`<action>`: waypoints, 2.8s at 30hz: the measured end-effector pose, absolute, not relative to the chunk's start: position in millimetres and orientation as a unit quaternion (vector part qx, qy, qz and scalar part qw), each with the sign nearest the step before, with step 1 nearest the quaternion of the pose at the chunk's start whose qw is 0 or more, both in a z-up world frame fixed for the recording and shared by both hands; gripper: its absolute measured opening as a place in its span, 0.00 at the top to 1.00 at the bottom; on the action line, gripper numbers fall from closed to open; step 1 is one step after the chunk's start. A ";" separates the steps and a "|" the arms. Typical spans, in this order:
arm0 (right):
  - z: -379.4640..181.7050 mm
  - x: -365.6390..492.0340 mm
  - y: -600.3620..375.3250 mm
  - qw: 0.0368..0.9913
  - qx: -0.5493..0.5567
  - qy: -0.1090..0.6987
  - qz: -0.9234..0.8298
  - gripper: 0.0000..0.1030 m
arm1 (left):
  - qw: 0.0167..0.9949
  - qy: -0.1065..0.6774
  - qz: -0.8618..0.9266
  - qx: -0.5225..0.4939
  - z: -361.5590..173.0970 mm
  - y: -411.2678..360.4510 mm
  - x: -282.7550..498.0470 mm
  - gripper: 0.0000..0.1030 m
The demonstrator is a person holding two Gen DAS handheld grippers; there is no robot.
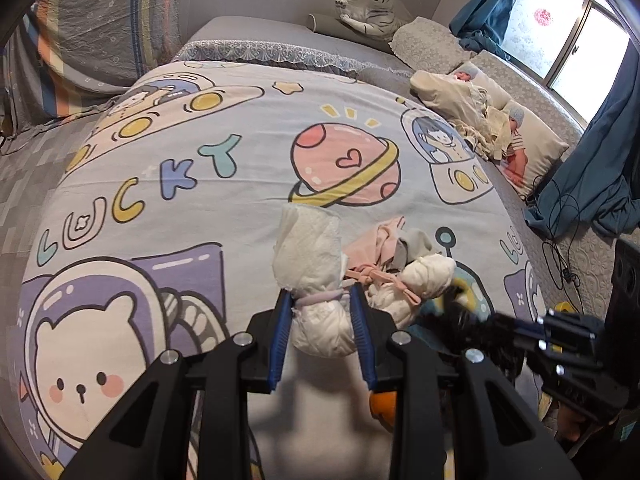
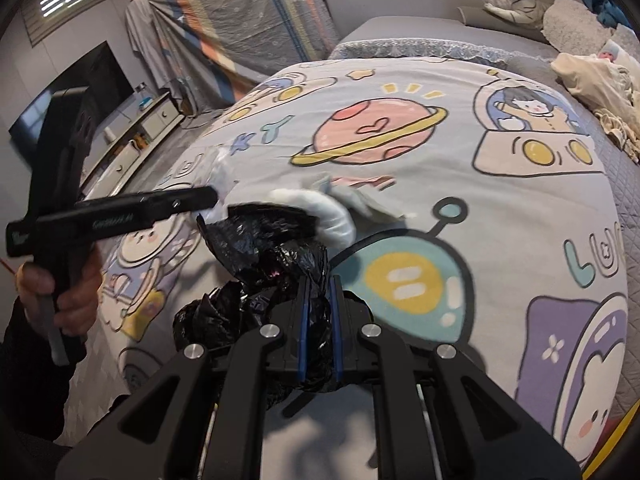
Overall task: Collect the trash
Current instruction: 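Carry the white tissue and black bag in both tools over the yellow bin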
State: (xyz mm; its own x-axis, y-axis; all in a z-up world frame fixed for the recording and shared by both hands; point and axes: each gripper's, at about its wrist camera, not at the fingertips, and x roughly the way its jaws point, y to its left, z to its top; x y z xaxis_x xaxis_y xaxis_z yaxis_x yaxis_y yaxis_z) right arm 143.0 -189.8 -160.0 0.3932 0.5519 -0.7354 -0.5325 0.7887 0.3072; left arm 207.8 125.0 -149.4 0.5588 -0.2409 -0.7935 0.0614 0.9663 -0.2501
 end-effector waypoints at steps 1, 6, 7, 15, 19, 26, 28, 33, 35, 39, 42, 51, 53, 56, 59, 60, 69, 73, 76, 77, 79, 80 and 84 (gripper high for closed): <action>-159.2 136.7 -187.9 0.832 0.012 0.445 0.332 0.92 | 0.879 0.459 -0.084 -0.097 -146.7 126.8 206.0 0.73; -153.9 113.7 -187.0 0.828 0.012 0.440 0.348 0.92 | 0.885 0.448 -0.080 -0.096 -137.1 131.4 199.6 0.73; -151.2 109.2 -187.9 0.829 0.012 0.436 0.350 0.92 | 0.887 0.445 -0.080 -0.095 -134.6 131.7 198.3 0.73; -125.1 88.3 -212.0 0.850 0.017 0.400 0.342 0.92 | 0.894 0.430 -0.089 -0.086 -118.2 120.1 189.4 0.73; -113.5 81.4 -228.9 0.862 0.022 0.384 0.330 0.92 | 0.898 0.423 -0.096 -0.079 -109.7 111.6 186.6 0.73; -99.6 73.9 -266.8 0.885 0.032 0.360 0.294 0.92 | 0.902 0.413 -0.115 -0.058 -96.1 87.1 183.5 0.73; -96.6 72.1 -278.1 0.891 0.037 0.354 0.282 0.92 | 0.902 0.411 -0.123 -0.052 -92.6 76.7 183.3 0.73; -89.3 69.3 -307.6 0.907 0.044 0.340 0.245 0.92 | 0.900 0.410 -0.146 -0.033 -88.2 51.0 182.4 0.73; -87.0 69.9 -318.7 0.912 0.047 0.336 0.230 0.92 | 0.899 0.409 -0.155 -0.026 -86.7 40.1 181.8 0.73; -84.5 70.6 -342.6 0.921 0.057 0.329 0.202 0.92 | 0.895 0.409 -0.176 -0.013 -83.3 18.1 180.6 0.73; -83.3 69.6 -362.8 0.927 0.064 0.323 0.179 0.92 | 0.893 0.408 -0.192 0.000 -81.0 -0.7 180.0 0.73; -77.9 56.4 -425.6 0.944 0.091 0.299 0.104 0.92 | 0.880 0.403 -0.249 0.034 -74.9 -63.5 176.1 0.73; -77.8 52.8 -438.4 0.946 0.096 0.296 0.090 0.92 | 0.876 0.402 -0.264 0.044 -74.0 -80.3 174.2 0.73; -78.7 49.0 -456.5 0.948 0.104 0.293 0.067 0.92 | 0.869 0.400 -0.286 0.057 -73.0 -105.1 171.1 0.73; -81.7 43.7 -475.1 0.949 0.114 0.292 0.048 0.92 | 0.861 0.397 -0.309 0.068 -72.2 -130.2 167.2 0.73; -82.7 41.7 -481.6 0.949 0.116 0.291 0.040 0.92 | 0.858 0.396 -0.318 0.072 -72.3 -138.4 165.8 0.73; -91.4 28.6 -524.5 0.950 0.130 0.285 -0.016 0.92 | 0.839 0.394 -0.362 0.100 -77.6 -195.4 155.2 0.73; -99.3 22.9 -543.5 0.947 0.139 0.288 -0.040 0.92 | 0.834 0.390 -0.375 0.113 -79.9 -217.9 147.7 0.73; -105.3 17.9 -556.0 0.944 0.145 0.290 -0.059 0.92 | 0.827 0.387 -0.387 0.127 -83.4 -237.1 140.6 0.73; -106.7 17.0 -559.2 0.943 0.147 0.291 -0.063 0.92 | 0.824 0.386 -0.393 0.134 -85.3 -244.6 137.6 0.73; -111.6 12.5 -569.5 0.941 0.151 0.293 -0.076 0.92 | 0.820 0.382 -0.400 0.145 -87.9 -255.6 132.2 0.73; -113.4 11.3 -573.4 0.940 0.152 0.294 -0.083 0.92 | 0.819 0.381 -0.404 0.149 -88.9 -260.5 129.9 0.73; -118.7 5.6 -585.8 0.937 0.154 0.295 -0.105 0.91 | 0.807 0.381 -0.422 0.161 -94.2 -286.1 123.1 0.73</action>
State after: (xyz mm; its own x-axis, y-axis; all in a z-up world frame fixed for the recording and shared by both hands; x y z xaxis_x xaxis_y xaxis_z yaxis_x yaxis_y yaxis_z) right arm 5.6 -585.8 -118.7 0.8035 -0.1048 -0.5860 0.2871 0.9305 0.2273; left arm 123.1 -286.1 -94.2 0.3530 -0.5584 -0.7507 0.8039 0.5915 -0.0621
